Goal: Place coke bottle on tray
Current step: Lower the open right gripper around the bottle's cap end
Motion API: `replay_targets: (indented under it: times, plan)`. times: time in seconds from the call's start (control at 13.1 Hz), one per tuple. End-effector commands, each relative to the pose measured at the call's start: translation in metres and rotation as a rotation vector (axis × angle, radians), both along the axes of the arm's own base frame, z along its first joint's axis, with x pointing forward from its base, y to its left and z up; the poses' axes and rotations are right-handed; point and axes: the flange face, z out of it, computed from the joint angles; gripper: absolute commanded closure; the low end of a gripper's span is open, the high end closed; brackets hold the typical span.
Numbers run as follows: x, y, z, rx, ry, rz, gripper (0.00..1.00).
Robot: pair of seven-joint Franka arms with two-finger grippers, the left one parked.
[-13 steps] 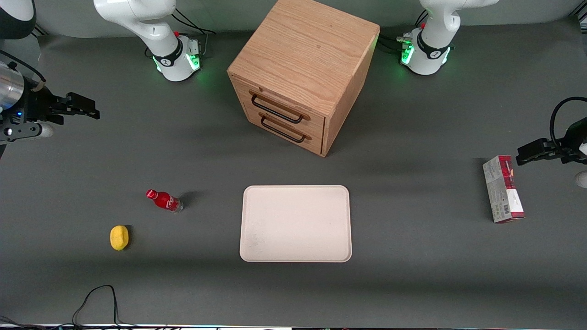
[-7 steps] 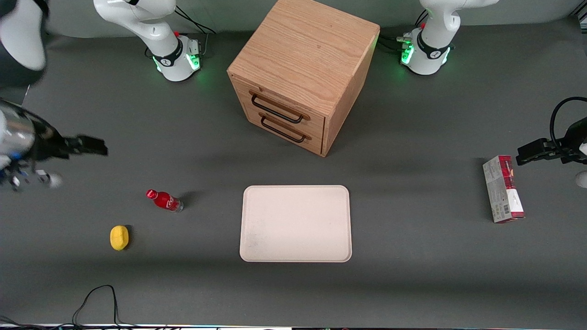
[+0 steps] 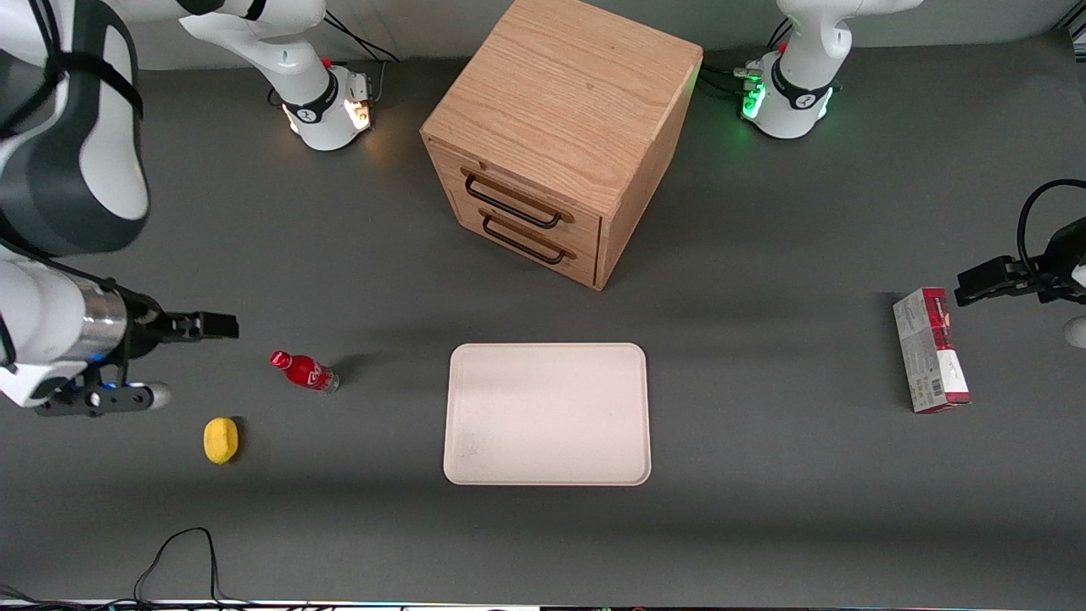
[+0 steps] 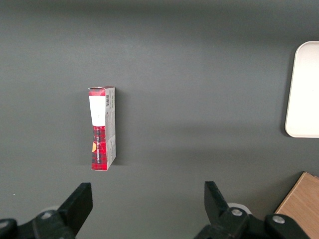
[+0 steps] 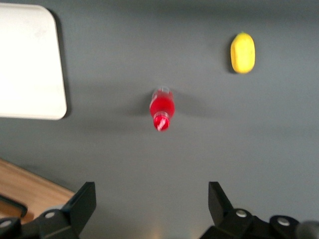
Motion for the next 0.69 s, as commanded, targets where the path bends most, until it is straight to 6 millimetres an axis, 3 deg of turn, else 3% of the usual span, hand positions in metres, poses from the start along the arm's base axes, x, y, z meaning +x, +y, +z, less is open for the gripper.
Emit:
replay_targets:
  times: [0.0,0.23,0.38,0.61]
  plan:
    - [0.002,0.002,-0.062,0.013,-0.006,-0.017,0.00]
    - [-0.001,0.001,-0.122,0.011,-0.032,-0.020,0.00]
    - [-0.014,-0.001,-0.147,0.012,-0.044,-0.021,0.00]
    - [-0.037,-0.006,-0.157,0.015,-0.046,0.011,0.00]
